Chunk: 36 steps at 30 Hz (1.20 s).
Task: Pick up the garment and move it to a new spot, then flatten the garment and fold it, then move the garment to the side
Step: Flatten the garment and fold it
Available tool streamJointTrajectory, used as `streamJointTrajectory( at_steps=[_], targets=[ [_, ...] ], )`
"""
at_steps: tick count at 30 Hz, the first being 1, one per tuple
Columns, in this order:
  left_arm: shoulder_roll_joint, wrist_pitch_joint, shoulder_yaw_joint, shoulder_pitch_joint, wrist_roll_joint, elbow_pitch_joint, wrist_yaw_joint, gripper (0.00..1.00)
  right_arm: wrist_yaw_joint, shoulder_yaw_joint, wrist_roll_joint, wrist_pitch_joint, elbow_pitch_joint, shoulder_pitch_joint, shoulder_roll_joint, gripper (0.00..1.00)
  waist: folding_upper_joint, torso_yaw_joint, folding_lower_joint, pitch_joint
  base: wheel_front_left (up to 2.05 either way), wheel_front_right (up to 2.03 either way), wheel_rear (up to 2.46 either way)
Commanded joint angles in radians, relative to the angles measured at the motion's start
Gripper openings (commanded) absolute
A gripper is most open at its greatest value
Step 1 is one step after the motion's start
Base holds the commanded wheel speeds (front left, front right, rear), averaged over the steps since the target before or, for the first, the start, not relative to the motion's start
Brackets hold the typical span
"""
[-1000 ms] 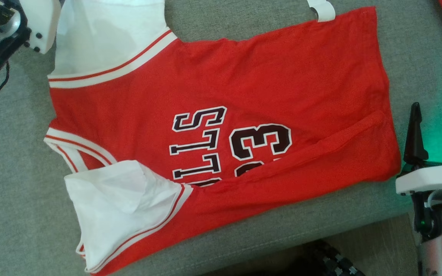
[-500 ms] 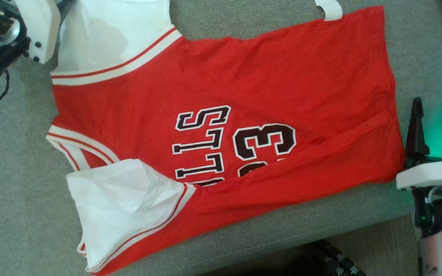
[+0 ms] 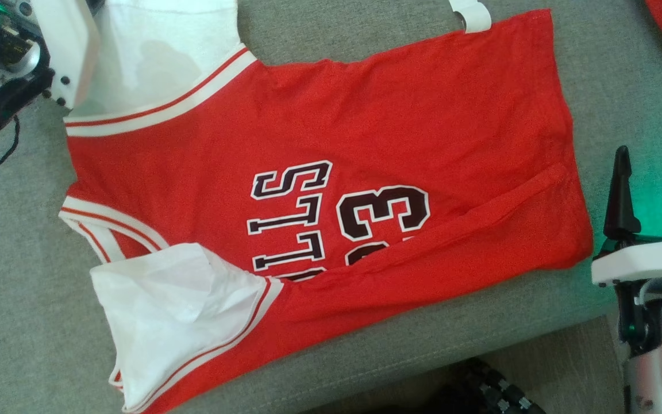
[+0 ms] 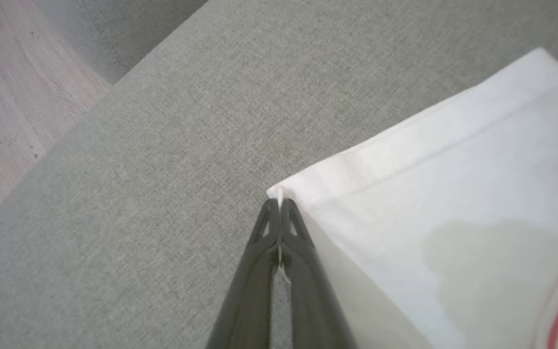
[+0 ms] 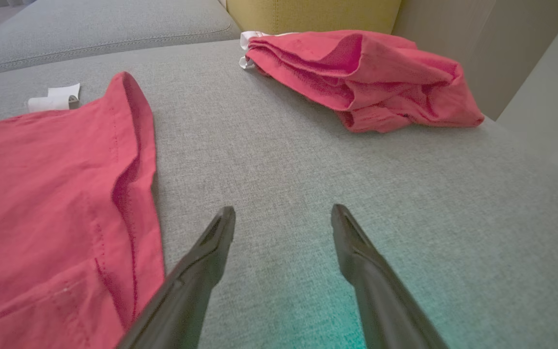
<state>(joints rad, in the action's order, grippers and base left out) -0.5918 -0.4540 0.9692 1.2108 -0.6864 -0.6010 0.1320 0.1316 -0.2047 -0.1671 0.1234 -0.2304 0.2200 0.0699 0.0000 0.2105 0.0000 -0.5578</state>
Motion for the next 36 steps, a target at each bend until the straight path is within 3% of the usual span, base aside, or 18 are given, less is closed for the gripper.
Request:
streamJointTrajectory(
  at_steps=[1, 10, 15, 19, 23, 36],
  targets=[
    [-0.052, 0.006, -0.025, 0.012, -0.003, 0.017, -0.002, 0.00, -0.001, 0.019, 0.002, 0.004, 0.025, -0.005, 0.009, 1.00, 0.0000, 0.000, 0.0000, 0.001, 0.00, 0.00, 0.00],
    [-0.048, 0.108, 0.008, 0.010, 0.005, 0.019, -0.001, 0.00, -0.001, 0.132, -0.015, -0.043, 0.042, 0.091, 0.050, 1.00, 0.0000, -0.022, 0.0000, 0.050, 0.00, 0.00, 0.00],
    [-0.032, 0.151, 0.037, 0.014, -0.001, 0.032, -0.001, 0.00, -0.001, 0.232, -0.073, -0.164, 0.019, 0.215, 0.093, 1.00, 0.0000, -0.056, 0.0000, 0.081, 0.00, 0.00, 0.00],
    [-0.023, 0.178, 0.069, 0.032, -0.003, 0.063, -0.001, 0.00, -0.001, 0.262, -0.103, -0.305, -0.064, 0.319, 0.155, 1.00, 0.0000, -0.096, 0.0000, 0.087, 0.00, 0.00, 0.00],
    [-0.022, 0.191, 0.087, 0.043, -0.005, 0.089, -0.001, 0.00, -0.001, 0.284, -0.136, -0.366, -0.110, 0.366, 0.178, 1.00, 0.0000, -0.121, 0.0000, 0.083, 0.00, 0.00, 0.00],
    [-0.034, 0.197, 0.113, 0.062, -0.001, 0.145, -0.001, 0.00, -0.001, 0.311, -0.193, -0.401, -0.156, 0.394, 0.189, 1.00, 0.0000, -0.143, 0.0000, 0.076, 0.00, 0.00, 0.00]
  ],
)
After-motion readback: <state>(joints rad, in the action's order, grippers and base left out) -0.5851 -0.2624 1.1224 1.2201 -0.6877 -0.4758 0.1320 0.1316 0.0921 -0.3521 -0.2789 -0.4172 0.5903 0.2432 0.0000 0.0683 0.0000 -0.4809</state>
